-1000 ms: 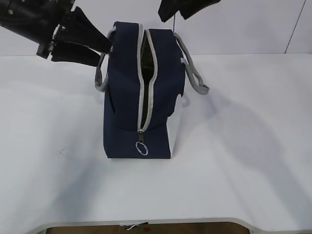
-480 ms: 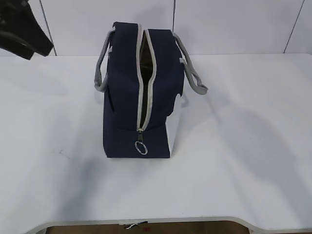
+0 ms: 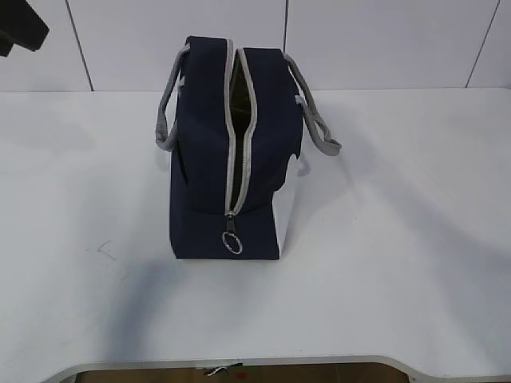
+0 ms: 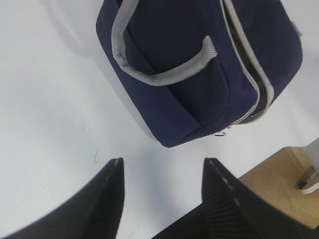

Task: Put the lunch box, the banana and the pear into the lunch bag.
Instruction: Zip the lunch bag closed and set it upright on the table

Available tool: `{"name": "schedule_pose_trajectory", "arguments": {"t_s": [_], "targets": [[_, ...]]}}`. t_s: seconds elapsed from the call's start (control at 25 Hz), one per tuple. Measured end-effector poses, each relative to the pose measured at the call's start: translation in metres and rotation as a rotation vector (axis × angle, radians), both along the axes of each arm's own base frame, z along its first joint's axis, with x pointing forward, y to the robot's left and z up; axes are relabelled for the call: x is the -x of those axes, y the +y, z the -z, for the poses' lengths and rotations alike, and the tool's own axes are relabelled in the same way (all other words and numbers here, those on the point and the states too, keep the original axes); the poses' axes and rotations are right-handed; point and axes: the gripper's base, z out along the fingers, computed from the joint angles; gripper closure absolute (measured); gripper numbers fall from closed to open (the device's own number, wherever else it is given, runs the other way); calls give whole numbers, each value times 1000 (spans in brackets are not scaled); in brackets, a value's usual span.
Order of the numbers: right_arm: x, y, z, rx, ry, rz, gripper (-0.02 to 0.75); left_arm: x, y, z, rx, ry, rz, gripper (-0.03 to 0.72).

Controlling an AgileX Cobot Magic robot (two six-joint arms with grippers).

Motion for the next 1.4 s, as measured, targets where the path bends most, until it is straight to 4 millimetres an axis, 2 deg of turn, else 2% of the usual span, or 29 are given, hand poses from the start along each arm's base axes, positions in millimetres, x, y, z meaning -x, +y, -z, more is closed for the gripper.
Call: {"name": "schedule_pose_trajectory", "arguments": {"t_s": [0.2, 0.36, 0.64, 0.84, 0.96, 1.12, 1.24, 1.4], "targets": [[57, -29, 31, -26, -238, 43, 278, 7, 1, -7, 8, -17, -8, 308], [79, -41, 51, -48, -320, 81, 278, 8, 0, -8, 26, -6, -19, 308], [78, -41, 71, -53, -327, 99, 278, 8, -3, -9, 66, 4, -16, 308], [80, -35, 114, 61, -454, 30, 278, 9, -4, -10, 83, 7, -12, 309], [88, -30, 137, 182, -481, -77, 278, 9, -4, -10, 83, 7, -12, 309], [93, -18, 154, 260, -482, -196, 278, 9, -4, -10, 83, 7, -12, 309], [88, -7, 163, 224, -451, -199, 278, 9, -4, -10, 83, 7, -12, 316], [73, 4, 175, 96, -403, -106, 278, 9, -4, -10, 83, 7, -12, 319]]}}
